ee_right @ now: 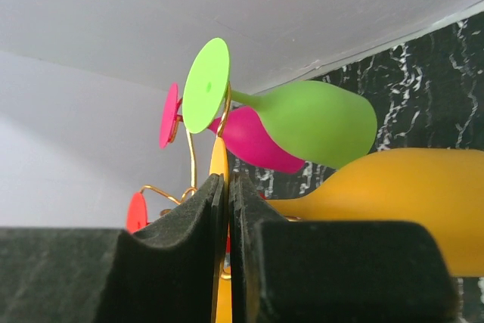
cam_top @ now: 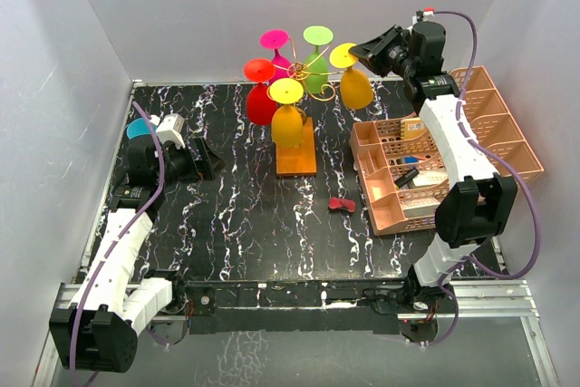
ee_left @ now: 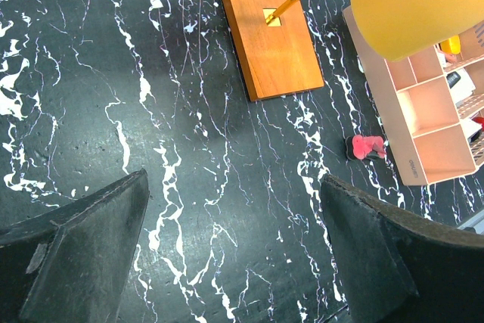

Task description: Take the wine glass off the wine glass rack

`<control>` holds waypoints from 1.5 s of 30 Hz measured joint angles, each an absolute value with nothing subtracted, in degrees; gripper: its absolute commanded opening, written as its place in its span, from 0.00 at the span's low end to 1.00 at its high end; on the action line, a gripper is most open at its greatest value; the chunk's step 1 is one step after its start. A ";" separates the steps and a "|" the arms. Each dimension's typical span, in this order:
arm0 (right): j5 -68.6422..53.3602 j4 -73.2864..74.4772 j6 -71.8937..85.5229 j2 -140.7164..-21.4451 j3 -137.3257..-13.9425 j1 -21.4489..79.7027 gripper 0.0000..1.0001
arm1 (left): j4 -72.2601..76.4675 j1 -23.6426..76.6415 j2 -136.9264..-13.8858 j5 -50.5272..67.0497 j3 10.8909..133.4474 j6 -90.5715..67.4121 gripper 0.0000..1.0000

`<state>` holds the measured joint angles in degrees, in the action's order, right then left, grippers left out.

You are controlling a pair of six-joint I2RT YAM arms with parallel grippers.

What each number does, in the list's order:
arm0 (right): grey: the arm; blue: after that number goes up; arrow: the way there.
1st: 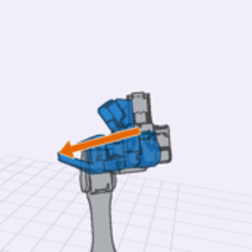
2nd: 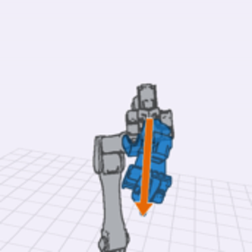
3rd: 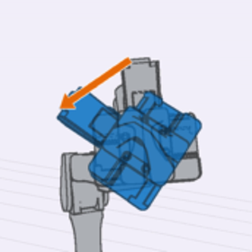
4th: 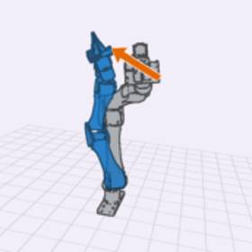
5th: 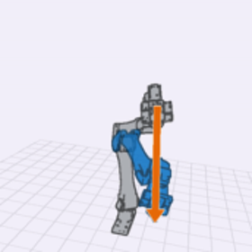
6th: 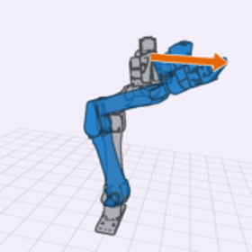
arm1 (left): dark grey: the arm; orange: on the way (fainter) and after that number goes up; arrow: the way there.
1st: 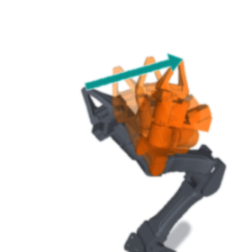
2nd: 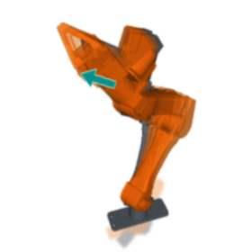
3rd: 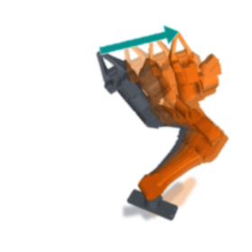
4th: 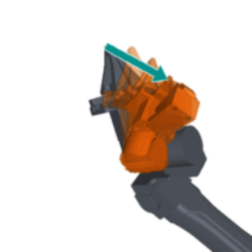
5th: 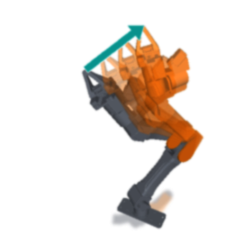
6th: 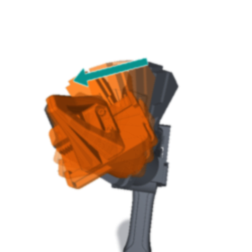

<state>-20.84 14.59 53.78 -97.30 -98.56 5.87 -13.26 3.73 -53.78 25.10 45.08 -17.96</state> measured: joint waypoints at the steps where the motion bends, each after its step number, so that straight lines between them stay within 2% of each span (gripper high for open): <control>1: -21.37 13.91 55.40 -97.01 -97.76 5.48 0.08 | -13.26 3.73 -53.78 25.10 45.08 -17.96 0.94; 10: -28.99 8.21 67.75 -96.23 -93.51 2.72 0.08 | -13.26 3.73 -53.78 25.12 45.08 -17.96 0.94; 16: -31.31 6.76 70.63 -93.95 -90.98 2.46 0.08 | -13.26 3.73 -53.78 25.32 45.08 -17.96 0.95; 27: -35.48 5.91 69.56 -92.23 -90.45 2.50 0.08 | -13.26 3.73 -53.78 25.34 45.08 -17.96 0.95; 45: -37.82 9.67 66.50 -98.67 -99.13 4.27 0.08 | -13.26 3.73 -53.80 25.34 45.08 -17.96 0.95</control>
